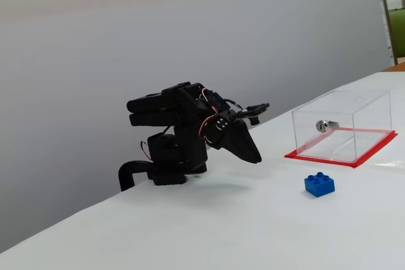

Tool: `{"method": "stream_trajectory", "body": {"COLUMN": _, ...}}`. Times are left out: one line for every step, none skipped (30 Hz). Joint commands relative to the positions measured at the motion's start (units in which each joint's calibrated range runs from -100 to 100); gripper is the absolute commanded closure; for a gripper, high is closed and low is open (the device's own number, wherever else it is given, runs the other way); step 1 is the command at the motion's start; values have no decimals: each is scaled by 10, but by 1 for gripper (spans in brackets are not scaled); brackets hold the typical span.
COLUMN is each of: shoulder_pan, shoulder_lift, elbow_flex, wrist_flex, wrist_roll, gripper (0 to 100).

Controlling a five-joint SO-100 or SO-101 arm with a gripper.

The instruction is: Pick the blue lego brick and place it into the transparent box

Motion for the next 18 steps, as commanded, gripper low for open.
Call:
{"method": "stream_trajectory", "body": {"shoulder_pan": -17, "shoulder_lift": 47, "elbow_flex": -82, "wrist_flex": -2, "wrist_roll": -3, "gripper": 98}}
{"method": "stream_trajectory", "body": {"shoulder_pan": -23, "shoulder_lift": 60, "elbow_flex": -101, "wrist_flex": -2, "wrist_roll": -3, "gripper": 98}}
{"method": "stream_trajectory", "body": {"shoulder_pan": -28, "shoulder_lift": 68, "elbow_flex": -120, "wrist_flex": -2, "wrist_roll": -3, "gripper": 98}}
{"method": "stream_trajectory", "body": {"shoulder_pan": -34, "shoulder_lift": 80, "elbow_flex": -140, "wrist_flex": -2, "wrist_roll": -3, "gripper": 98}}
{"method": "stream_trajectory", "body": {"shoulder_pan": -36, "shoulder_lift": 90, "elbow_flex": -154, "wrist_flex": -2, "wrist_roll": -3, "gripper": 98}}
{"method": "stream_trajectory", "body": {"shoulder_pan": -38, "shoulder_lift": 101, "elbow_flex": -170, "wrist_flex": -2, "wrist_roll": -3, "gripper": 98}}
{"method": "stream_trajectory", "body": {"shoulder_pan": -38, "shoulder_lift": 116, "elbow_flex": -186, "wrist_flex": -2, "wrist_roll": -3, "gripper": 98}}
{"method": "stream_trajectory", "body": {"shoulder_pan": -38, "shoulder_lift": 130, "elbow_flex": -202, "wrist_flex": -2, "wrist_roll": -3, "gripper": 98}}
{"method": "stream_trajectory", "body": {"shoulder_pan": -38, "shoulder_lift": 146, "elbow_flex": -217, "wrist_flex": -2, "wrist_roll": -3, "gripper": 98}}
{"method": "stream_trajectory", "body": {"shoulder_pan": -38, "shoulder_lift": 164, "elbow_flex": -233, "wrist_flex": -2, "wrist_roll": -3, "gripper": 98}}
{"method": "stream_trajectory", "body": {"shoulder_pan": -37, "shoulder_lift": 181, "elbow_flex": -249, "wrist_flex": -2, "wrist_roll": -3, "gripper": 98}}
{"method": "stream_trajectory", "body": {"shoulder_pan": -37, "shoulder_lift": 200, "elbow_flex": -266, "wrist_flex": -2, "wrist_roll": -3, "gripper": 98}}
{"method": "stream_trajectory", "body": {"shoulder_pan": -35, "shoulder_lift": 217, "elbow_flex": -281, "wrist_flex": -2, "wrist_roll": -3, "gripper": 98}}
{"method": "stream_trajectory", "body": {"shoulder_pan": -34, "shoulder_lift": 235, "elbow_flex": -298, "wrist_flex": -2, "wrist_roll": -3, "gripper": 98}}
{"method": "stream_trajectory", "body": {"shoulder_pan": -32, "shoulder_lift": 252, "elbow_flex": -315, "wrist_flex": -2, "wrist_roll": -3, "gripper": 98}}
{"method": "stream_trajectory", "body": {"shoulder_pan": -31, "shoulder_lift": 269, "elbow_flex": -333, "wrist_flex": -2, "wrist_roll": -3, "gripper": 98}}
{"method": "stream_trajectory", "body": {"shoulder_pan": -31, "shoulder_lift": 284, "elbow_flex": -349, "wrist_flex": -2, "wrist_roll": 0, "gripper": 98}}
{"method": "stream_trajectory", "body": {"shoulder_pan": -31, "shoulder_lift": 298, "elbow_flex": -364, "wrist_flex": -2, "wrist_roll": 1, "gripper": 98}}
